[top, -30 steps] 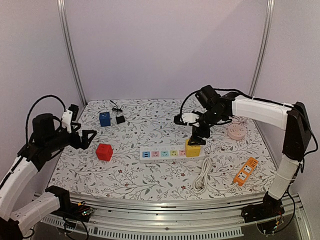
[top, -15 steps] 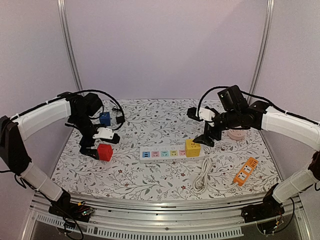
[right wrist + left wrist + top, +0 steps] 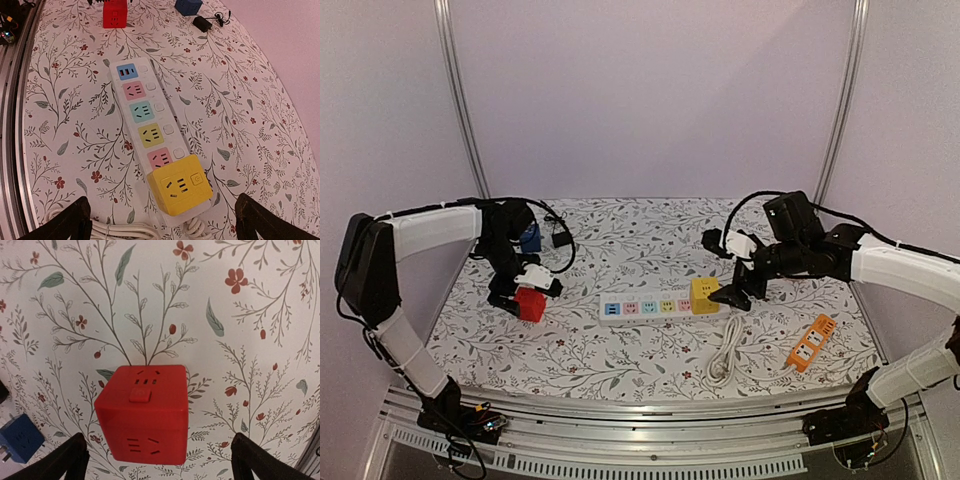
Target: Insert the plug
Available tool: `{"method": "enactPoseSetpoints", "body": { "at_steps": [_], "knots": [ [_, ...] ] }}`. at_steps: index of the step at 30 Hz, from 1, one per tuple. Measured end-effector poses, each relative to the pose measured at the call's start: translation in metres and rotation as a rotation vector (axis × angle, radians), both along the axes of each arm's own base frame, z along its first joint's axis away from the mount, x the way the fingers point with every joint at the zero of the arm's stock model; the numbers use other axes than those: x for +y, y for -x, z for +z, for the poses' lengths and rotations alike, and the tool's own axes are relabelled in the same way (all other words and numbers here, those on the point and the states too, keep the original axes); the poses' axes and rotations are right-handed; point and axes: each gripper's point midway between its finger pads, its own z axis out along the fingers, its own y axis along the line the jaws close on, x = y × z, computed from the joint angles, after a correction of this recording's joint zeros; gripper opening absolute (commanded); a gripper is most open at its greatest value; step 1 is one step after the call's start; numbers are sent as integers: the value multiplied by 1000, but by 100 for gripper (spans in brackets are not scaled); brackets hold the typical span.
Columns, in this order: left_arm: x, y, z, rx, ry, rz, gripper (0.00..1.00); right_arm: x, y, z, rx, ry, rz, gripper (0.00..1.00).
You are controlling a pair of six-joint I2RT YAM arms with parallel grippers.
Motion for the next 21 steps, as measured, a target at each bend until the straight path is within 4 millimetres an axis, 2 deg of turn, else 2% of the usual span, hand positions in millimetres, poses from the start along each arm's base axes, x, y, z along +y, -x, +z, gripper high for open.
{"method": "enactPoseSetpoints", "body": {
  "at_steps": [3, 7, 8, 10, 13, 16, 18, 19, 21],
  "knots": [
    [1, -13, -8, -20, 2, 9, 100, 5, 0, -3, 13, -7, 2, 99],
    [4, -19, -17, -32, -19, -8, 99, 8, 0, -15, 42, 8, 4, 99],
    [5, -19, -20, -34, -24, -16, 96, 9, -1, -17, 47, 10, 3, 99],
    [8, -19, -25, -38, -39, -25, 84, 9, -1, -20, 54, 15, 3, 99],
    [9, -22, -32, -43, -53, -36, 59, 10, -1, -25, 65, 25, 4, 99],
    [10, -26, -33, -57, -64, -51, 30, 10, -2, -30, 74, 33, 3, 99],
    [10, -29, -33, -67, -64, -48, 7, 10, -2, -31, 76, 35, 3, 99],
    [10, -29, -33, -68, -64, -46, 0, 10, -2, -31, 76, 35, 3, 99],
    [9, -29, -32, -67, -64, -45, 0, 11, -2, -30, 75, 34, 3, 99]
  ]
}}
